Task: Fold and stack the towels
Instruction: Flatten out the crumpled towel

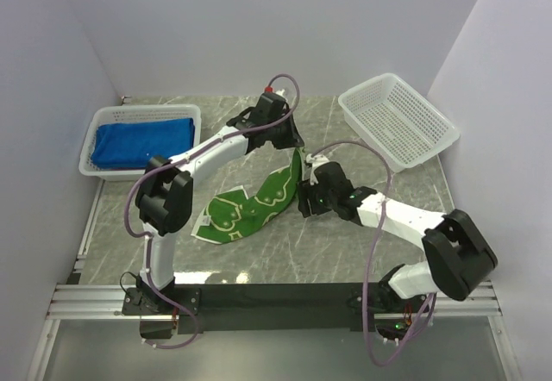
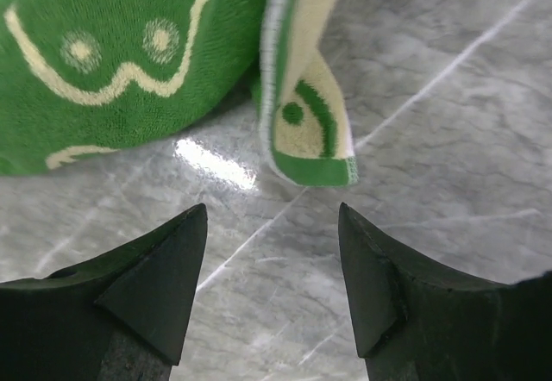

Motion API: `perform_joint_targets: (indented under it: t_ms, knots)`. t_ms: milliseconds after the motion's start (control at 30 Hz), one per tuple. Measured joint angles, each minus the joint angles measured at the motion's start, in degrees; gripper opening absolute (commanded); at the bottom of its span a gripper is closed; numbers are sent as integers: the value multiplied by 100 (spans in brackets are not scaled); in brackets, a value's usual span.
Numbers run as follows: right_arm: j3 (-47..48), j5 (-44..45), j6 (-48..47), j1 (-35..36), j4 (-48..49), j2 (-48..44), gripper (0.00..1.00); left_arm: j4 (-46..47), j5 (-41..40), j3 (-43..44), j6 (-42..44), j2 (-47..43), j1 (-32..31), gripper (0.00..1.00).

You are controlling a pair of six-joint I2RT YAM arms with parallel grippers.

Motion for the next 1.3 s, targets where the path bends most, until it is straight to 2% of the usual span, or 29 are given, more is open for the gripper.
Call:
perform_joint_targets:
  t_ms: [133,433,567,667,733,767,833,900,1033,1167,1300]
  knots:
    - [173,186,-140,111,24,389,68,-140,2,70,90,52,0,1]
    - [758,339,-297,136,85,1220,59,-280,2,208,190,52,39,1]
    - [835,382,-289,153,105,1464,47,-332,2,245,258,52,85,1]
    - [835,452,-254,157,98,1604,43,-363,2,284,293,52,136,1]
    - [835,474,-238,157,103,1613,38,-398,4,313,308,52,177,1]
    - [835,492,-219,157,111,1613,31,-426,7,323,323,52,201,1]
    - [835,507,-195,157,116,1613,25,-457,7,337,343,52,254,1]
    - [835,538,-151,157,127,1613,23,-479,7,337,387,52,313,1]
    - [835,595,-109,157,125,1604,1,-584,7,345,431,52,417,1]
    - [837,678,-151,162,-59,1338,0,-649,2,345,437,26,527,1]
    - [1110,975,-407,170,-697,647,0,-890,-142,411,542,-240,673,1]
